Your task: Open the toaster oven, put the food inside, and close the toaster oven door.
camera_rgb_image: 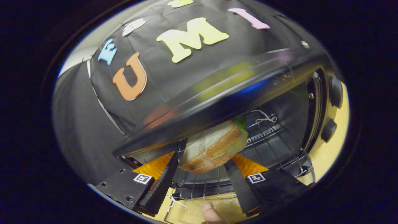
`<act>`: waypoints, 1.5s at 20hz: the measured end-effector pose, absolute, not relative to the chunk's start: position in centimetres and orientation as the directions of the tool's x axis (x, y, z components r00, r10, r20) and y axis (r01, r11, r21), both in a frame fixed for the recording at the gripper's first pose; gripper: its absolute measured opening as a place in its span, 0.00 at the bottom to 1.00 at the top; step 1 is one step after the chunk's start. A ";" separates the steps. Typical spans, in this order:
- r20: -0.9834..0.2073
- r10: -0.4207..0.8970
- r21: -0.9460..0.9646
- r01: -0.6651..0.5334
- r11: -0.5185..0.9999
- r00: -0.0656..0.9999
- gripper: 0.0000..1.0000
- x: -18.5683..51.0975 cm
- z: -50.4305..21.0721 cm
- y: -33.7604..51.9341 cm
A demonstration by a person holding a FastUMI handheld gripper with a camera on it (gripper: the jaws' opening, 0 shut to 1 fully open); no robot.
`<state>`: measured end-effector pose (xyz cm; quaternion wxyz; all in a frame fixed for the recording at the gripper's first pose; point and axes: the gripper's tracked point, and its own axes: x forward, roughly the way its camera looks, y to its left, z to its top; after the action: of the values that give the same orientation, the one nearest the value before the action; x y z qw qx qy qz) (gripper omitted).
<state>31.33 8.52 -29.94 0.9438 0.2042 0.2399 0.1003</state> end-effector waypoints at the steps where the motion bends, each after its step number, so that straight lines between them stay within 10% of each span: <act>1: -0.429 0.258 0.382 -0.085 0.920 0.866 0.97 31.3 -30.2 8.2; 12: -0.573 0.062 -0.076 -0.129 0.989 0.817 1.00 28.4 -32.8 7.9; 30: -0.630 0.028 -0.030 -0.060 0.998 0.776 1.00 14.8 -30.2 6.9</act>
<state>14.78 6.91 -30.18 0.9420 -0.0239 0.3338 0.0232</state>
